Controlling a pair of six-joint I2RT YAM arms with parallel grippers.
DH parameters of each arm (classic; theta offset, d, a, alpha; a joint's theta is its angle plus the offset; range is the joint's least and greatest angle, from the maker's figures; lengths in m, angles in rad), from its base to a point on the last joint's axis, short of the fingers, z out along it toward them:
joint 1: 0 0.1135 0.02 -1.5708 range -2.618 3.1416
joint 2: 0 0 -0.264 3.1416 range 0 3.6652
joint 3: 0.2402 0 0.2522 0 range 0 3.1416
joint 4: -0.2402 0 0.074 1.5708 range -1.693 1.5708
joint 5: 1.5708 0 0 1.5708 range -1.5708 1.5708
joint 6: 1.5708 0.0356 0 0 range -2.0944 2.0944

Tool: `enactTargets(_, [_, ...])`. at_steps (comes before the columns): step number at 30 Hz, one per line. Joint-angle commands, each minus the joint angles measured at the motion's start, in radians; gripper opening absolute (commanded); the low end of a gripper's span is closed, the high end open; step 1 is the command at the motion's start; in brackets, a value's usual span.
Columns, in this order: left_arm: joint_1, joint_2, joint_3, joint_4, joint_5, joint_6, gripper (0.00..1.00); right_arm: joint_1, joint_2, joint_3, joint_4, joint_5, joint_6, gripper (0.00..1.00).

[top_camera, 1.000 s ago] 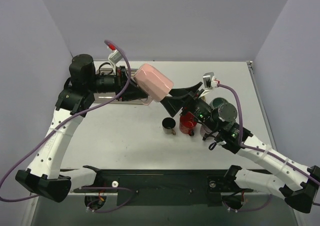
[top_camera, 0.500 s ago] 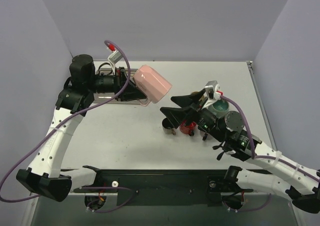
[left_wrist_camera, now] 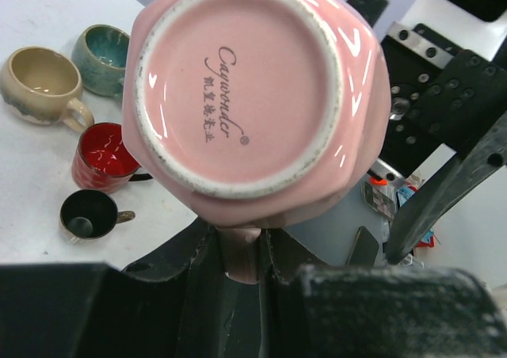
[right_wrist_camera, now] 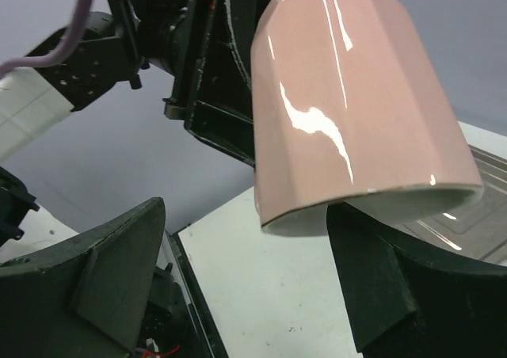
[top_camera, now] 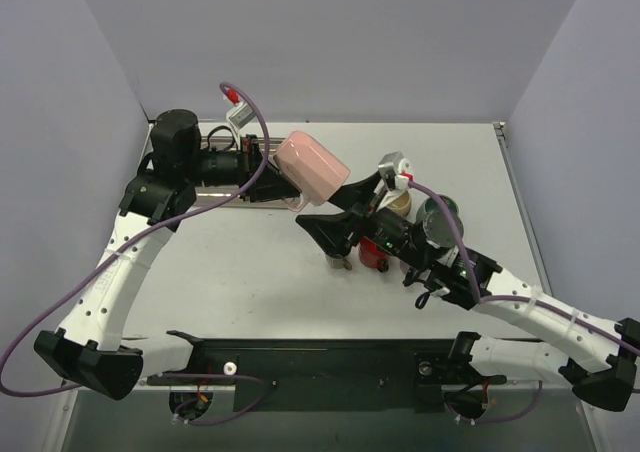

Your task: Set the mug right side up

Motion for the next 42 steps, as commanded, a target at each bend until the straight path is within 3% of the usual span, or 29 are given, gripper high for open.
enactTargets(1, [-0.017, -0.032, 0.016, 0.087, 0.042, 0.010, 0.00, 0.006, 0.051, 0.086, 0.097, 0.018, -0.003, 0.76])
enactTargets(4, [-0.027, -0.041, -0.007, 0.074, 0.041, 0.039, 0.00, 0.008, 0.060, 0.083, 0.152, 0.033, -0.021, 0.70])
enactTargets(6, [-0.033, -0.035, -0.036, 0.055, 0.036, 0.066, 0.00, 0.005, 0.056, 0.086, 0.160, 0.062, -0.047, 0.56])
enactTargets(8, [-0.033, -0.030, -0.074, 0.046, 0.037, 0.088, 0.00, -0.005, 0.057, 0.109, 0.128, 0.097, -0.067, 0.34])
enactTargets(10, [-0.033, -0.029, -0.102, 0.009, 0.030, 0.146, 0.00, -0.021, 0.068, 0.144, 0.054, 0.148, -0.077, 0.05])
enactTargets(11, [-0.033, -0.027, -0.114, -0.007, 0.021, 0.172, 0.00, -0.029, 0.077, 0.158, 0.026, 0.180, -0.078, 0.00])
enactTargets(12, [-0.031, -0.024, -0.117, -0.024, 0.013, 0.194, 0.04, -0.054, 0.086, 0.189, -0.038, 0.199, -0.077, 0.00])
enactTargets(13, [-0.030, -0.020, -0.114, -0.059, -0.014, 0.244, 0.16, -0.067, 0.106, 0.203, -0.064, 0.215, -0.078, 0.00])
enactTargets(14, [-0.027, -0.017, -0.111, -0.084, -0.031, 0.267, 0.53, -0.107, 0.117, 0.233, -0.128, 0.216, -0.072, 0.00])
enactTargets(16, [-0.017, -0.017, -0.094, -0.146, -0.155, 0.329, 0.84, -0.172, 0.195, 0.300, -0.248, 0.214, -0.057, 0.00])
enactTargets(20, [0.030, -0.020, -0.082, -0.209, -0.650, 0.419, 0.85, -0.267, 0.409, 0.535, -0.579, 0.229, -0.096, 0.00])
enactTargets(22, [0.079, -0.029, -0.114, -0.177, -0.755, 0.479, 0.86, -0.307, 0.558, 0.678, -0.746, 0.179, -0.109, 0.00])
enactTargets(25, [0.162, -0.050, -0.204, -0.106, -0.805, 0.536, 0.87, -0.348, 0.766, 0.892, -0.938, 0.078, -0.124, 0.00])
enactTargets(31, [0.240, -0.015, -0.332, -0.080, -0.783, 0.570, 0.89, -0.380, 1.050, 1.058, -1.063, 0.173, -0.123, 0.00])
enactTargets(35, [0.259, -0.020, -0.404, -0.052, -0.751, 0.583, 0.90, -0.402, 1.172, 1.085, -1.081, 0.139, -0.126, 0.00])
enactTargets(42, [0.266, -0.030, -0.493, 0.031, -0.752, 0.573, 0.92, -0.428, 1.248, 1.066, -1.083, 0.108, -0.106, 0.00])
